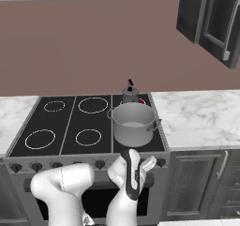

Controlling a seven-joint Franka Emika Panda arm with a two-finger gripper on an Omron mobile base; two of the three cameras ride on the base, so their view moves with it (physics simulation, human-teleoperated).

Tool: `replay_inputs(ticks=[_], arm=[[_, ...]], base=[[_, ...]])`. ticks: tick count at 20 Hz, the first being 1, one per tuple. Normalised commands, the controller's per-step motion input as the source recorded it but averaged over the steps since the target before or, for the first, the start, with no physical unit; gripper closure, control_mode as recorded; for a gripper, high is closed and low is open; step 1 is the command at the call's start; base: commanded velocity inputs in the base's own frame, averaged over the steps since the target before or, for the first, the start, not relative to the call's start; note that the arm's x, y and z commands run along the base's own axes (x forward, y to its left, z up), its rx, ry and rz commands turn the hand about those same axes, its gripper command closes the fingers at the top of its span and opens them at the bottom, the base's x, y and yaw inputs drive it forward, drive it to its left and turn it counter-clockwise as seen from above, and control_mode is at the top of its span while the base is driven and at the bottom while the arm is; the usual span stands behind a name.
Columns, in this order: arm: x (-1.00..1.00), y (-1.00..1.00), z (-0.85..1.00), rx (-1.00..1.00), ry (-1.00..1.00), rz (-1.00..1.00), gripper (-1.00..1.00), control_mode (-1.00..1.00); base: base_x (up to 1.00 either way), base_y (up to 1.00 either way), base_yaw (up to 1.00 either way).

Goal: Pick the kettle from the cabinet and place it on a stove burner. Then pick the pot from the counter and place it on another stove burner. Finally, turn both burners on.

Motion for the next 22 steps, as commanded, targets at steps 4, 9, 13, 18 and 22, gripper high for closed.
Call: replay_inputs(ticks=[4,9,13,18,22], arm=[[-0.09,-0.01,0.0,0.0,-0.01,0.0,-1.0,-1.0],[-0.23,-0.07,0.0,0.0,-0.05,0.01,-1.0,-1.0],[-0.44,-0.03,0.0,0.0,-0.07,0.01,-1.0,-1.0],[-0.44,0.0,0.06,0.0,-0.07,0.02,-1.0,-1.0],[-0.3,-0.06,0.15,0.0,-0.07,0.04,-1.0,-1.0]], base=[[0.0,0.0,0.0],[0.0,0.0,0.0],[0.0,0.0,0.0],[0.0,0.0,0.0],[0.0,0.0,0.0]])
